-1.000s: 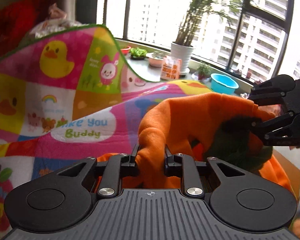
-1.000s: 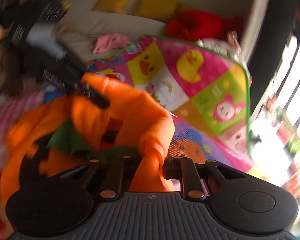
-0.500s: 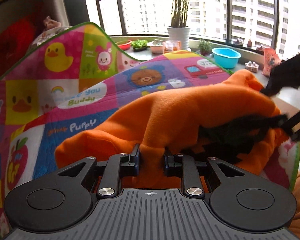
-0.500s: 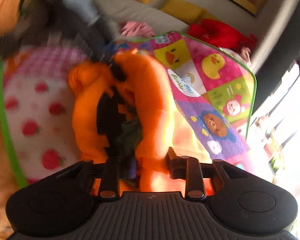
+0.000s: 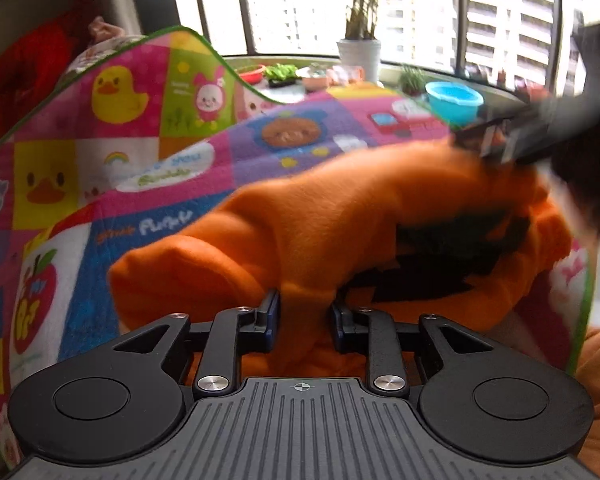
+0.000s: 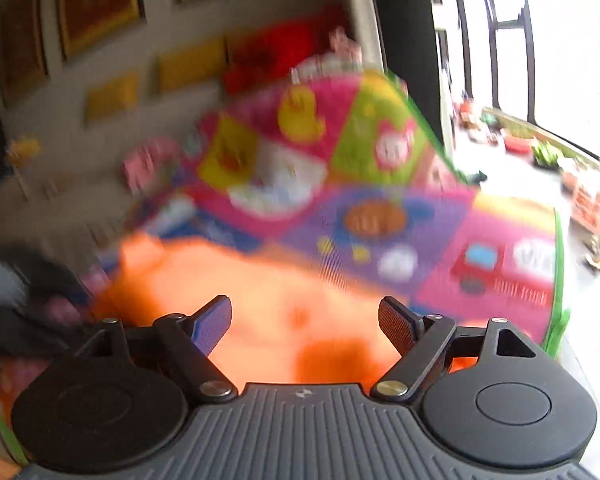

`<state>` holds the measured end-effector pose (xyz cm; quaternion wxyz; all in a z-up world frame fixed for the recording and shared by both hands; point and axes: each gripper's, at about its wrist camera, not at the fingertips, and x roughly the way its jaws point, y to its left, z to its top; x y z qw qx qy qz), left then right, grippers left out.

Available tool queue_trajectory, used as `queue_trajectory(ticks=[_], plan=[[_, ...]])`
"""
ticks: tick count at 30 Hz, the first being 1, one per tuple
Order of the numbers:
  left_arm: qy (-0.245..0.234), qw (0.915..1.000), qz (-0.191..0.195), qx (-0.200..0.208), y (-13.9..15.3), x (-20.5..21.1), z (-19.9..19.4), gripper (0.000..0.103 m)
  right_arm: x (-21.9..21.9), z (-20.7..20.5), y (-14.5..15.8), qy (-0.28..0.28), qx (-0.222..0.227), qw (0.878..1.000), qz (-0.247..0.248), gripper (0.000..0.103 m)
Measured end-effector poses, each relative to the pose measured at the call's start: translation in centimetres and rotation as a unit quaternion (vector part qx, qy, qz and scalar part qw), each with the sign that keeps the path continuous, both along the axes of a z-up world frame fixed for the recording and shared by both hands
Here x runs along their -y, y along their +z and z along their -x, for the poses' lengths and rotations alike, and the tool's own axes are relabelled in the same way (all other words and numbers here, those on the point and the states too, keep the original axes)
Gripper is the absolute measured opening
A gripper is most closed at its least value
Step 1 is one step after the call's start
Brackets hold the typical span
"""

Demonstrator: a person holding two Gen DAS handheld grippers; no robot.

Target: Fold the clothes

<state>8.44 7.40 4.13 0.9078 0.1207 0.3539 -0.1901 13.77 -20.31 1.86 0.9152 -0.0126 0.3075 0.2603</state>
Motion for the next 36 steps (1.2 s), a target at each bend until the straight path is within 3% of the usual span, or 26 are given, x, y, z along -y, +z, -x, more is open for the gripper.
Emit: queue_trajectory(ticks=[3,5,8,11,15,17,19,24,30,33,36], plan=[[0.021,0.9984,0.048,0.021,2.7,-1.4,0.7,0.042,-1.0,0.5,-1.9,-0.002,-0.008,1.0,0.021,0.082],[0.038,0.9953,0.08,0.038,4.5,-2.0,0.7,0.056,-1.3,1.2,-2.4,-0.003,0.006,1.0,0.031,0.084],[0.067,0.9912,0.1,0.055,5.6,-2.0,-0.7,0.071,-1.5,1.8,-2.5,-0.005,0.018,0.999,0.044,0.085],[0.084,0.9913,0.096,0.033,4.2,-1.2,-2.7,0.074,-2.0,2.5,-2.7,-0.01,0.029,0.998,0.057,0.088],[0.099,0.9939,0.048,-0.015,-0.1,-0.1,-4.2,0.076,-2.3,3.1,-2.8,-0.017,0.036,0.997,0.068,0.093],[0.104,0.9932,0.042,-0.031,-1.7,-0.3,-4.2,0.08,-2.3,3.3,-2.9,-0.017,0.034,0.997,0.071,0.096],[0.11,0.9923,0.043,-0.039,-2.4,-0.8,-3.9,0.081,-2.4,3.5,-3.1,-0.016,0.034,0.996,0.076,0.102],[0.113,0.9919,0.045,-0.036,-2.9,-1.3,-2.7,0.083,-2.6,3.7,-3.5,-0.015,0.035,0.996,0.08,0.103],[0.125,0.9893,0.062,-0.041,-3.7,-1.9,-2.1,0.088,-2.0,3.5,-4.0,-0.036,-0.011,0.999,0.031,0.103],[0.13,0.9879,0.072,-0.044,-3.9,-2.3,-1.7,0.089,-0.9,3.5,-3.8,-0.01,-0.037,0.999,0.006,0.103],[0.125,0.9886,0.073,-0.04,-3.9,-2.4,-0.8,0.089,1.3,4.2,-2.5,-0.012,-0.021,0.999,-0.023,0.103]])
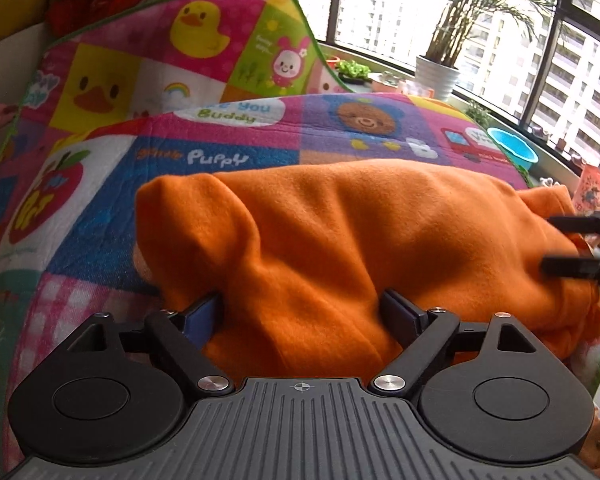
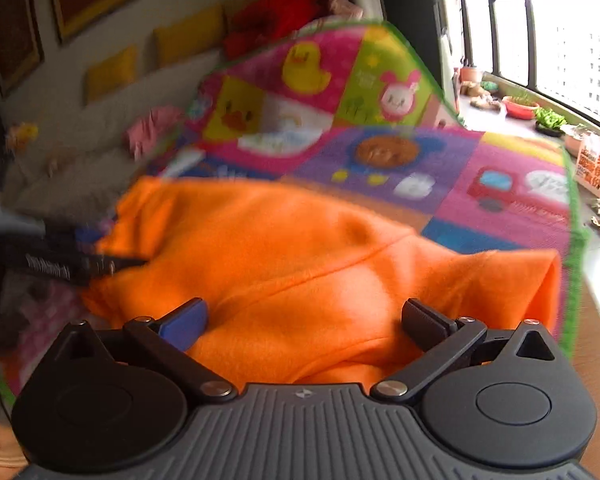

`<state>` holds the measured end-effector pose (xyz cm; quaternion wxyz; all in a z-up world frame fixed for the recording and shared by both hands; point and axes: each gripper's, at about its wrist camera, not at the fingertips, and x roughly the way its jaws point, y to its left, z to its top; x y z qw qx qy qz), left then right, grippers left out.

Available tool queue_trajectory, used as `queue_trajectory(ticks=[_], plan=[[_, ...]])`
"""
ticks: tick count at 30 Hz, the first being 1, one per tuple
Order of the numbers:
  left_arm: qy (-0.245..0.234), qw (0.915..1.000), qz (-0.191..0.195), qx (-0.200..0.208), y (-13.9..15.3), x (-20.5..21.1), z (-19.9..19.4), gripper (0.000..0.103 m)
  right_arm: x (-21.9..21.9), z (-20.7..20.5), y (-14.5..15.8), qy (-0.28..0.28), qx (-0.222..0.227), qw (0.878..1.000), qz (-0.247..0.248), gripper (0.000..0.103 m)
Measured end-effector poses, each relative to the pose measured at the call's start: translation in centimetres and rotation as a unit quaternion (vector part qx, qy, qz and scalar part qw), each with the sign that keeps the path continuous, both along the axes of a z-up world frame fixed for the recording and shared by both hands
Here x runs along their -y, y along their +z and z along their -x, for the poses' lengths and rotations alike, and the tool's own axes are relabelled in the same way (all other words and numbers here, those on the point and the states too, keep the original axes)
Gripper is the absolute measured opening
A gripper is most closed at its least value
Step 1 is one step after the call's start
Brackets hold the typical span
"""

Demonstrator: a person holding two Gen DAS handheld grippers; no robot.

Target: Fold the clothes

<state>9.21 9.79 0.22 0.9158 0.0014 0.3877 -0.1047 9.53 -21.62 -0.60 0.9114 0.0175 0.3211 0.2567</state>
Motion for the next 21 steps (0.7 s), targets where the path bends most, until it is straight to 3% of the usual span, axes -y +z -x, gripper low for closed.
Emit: queue_trajectory(ticks=[3,7,11,15,21], plan=[[-0.001,1.0,0.009,0.0,-0.3,-0.1,0.7,0.089,2.1,1.2,1.2,-0.05,0.032,0.998,-0.013,0.103],[0.01,0.9992,0.039,-0.007,-0.7,-0.6,1.2,0.09,2.5,1.5,-0.6,-0.091,-0.017,0.995,0.044,0.103],[0.012,0.9987,0.05,-0.008,-1.1,-0.7,1.6,0.092,2.6,2.2,-2.4,-0.095,-0.044,0.994,0.032,0.103],[0.021,0.9981,0.058,-0.002,-1.5,-0.5,1.1,0.092,1.5,1.6,-2.4,-0.071,-0.023,0.996,0.054,0.103],[0.048,0.9967,0.065,0.011,-1.7,0.0,-1.2,0.092,-2.4,-3.2,-1.1,-0.035,0.067,0.986,0.146,0.098]])
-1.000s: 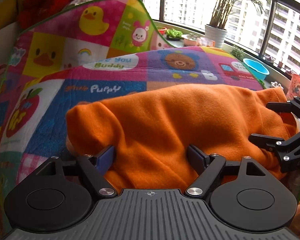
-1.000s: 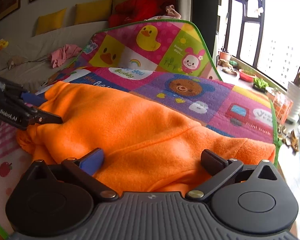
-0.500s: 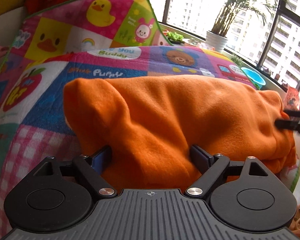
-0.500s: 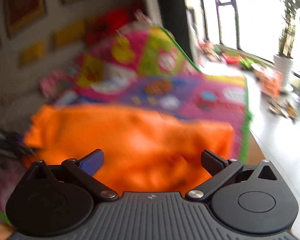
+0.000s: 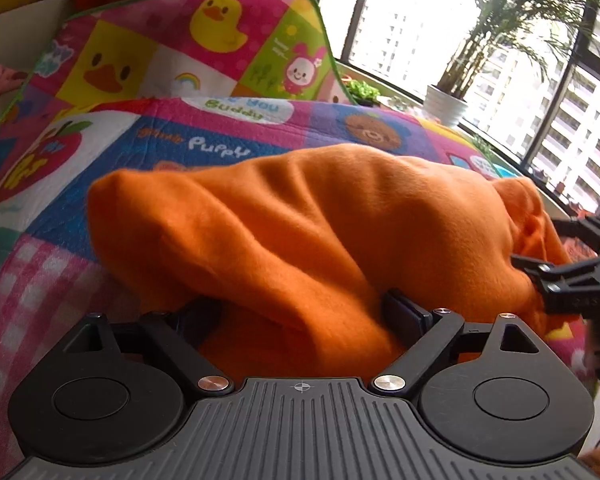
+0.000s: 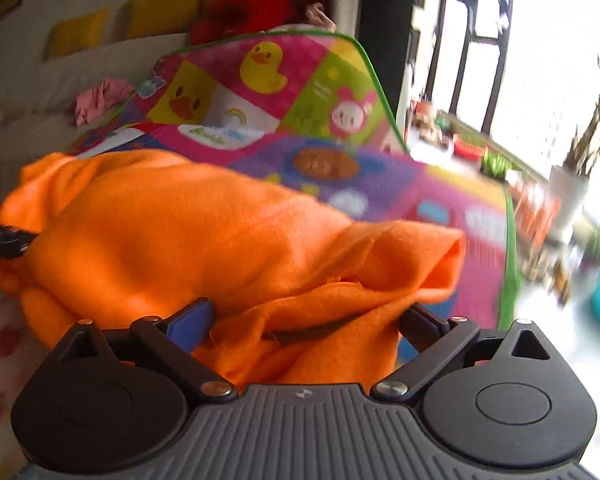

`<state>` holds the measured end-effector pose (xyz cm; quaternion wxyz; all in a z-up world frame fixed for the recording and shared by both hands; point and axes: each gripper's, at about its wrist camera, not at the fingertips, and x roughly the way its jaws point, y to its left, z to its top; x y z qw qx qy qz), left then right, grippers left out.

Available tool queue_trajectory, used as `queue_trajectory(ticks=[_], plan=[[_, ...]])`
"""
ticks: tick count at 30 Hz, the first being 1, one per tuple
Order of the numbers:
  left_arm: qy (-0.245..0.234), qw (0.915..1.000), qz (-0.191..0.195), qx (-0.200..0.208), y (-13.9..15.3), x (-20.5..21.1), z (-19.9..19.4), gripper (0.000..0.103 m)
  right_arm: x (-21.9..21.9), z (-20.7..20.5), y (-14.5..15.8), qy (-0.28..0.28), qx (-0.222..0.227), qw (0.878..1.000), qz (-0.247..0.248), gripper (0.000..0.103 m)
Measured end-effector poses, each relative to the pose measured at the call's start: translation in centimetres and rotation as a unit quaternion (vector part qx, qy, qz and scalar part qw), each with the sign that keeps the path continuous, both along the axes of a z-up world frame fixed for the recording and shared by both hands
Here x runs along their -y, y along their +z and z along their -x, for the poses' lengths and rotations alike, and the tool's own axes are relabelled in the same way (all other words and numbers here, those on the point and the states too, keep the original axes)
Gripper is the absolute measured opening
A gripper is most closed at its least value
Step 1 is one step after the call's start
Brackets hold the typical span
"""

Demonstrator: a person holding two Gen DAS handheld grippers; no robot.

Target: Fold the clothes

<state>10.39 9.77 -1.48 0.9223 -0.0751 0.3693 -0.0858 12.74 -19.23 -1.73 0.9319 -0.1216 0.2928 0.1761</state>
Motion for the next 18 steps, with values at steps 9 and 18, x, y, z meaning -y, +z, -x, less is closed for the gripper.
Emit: queue_trajectory(ticks=[9,18], plan=[[0.007,0.9999,-0.007,0.008,-0.2,0.4,-0.6,0.095,0.8,-5.7,-0.1,-0.019,0.027,0.998,0.059,0.103],[0.004,0.9999,-0.008,0.01,-0.3,0.6,0.2,0.096,2.7,-2.1,1.9,-0.046,0.042,0.998,0.022,0.103]])
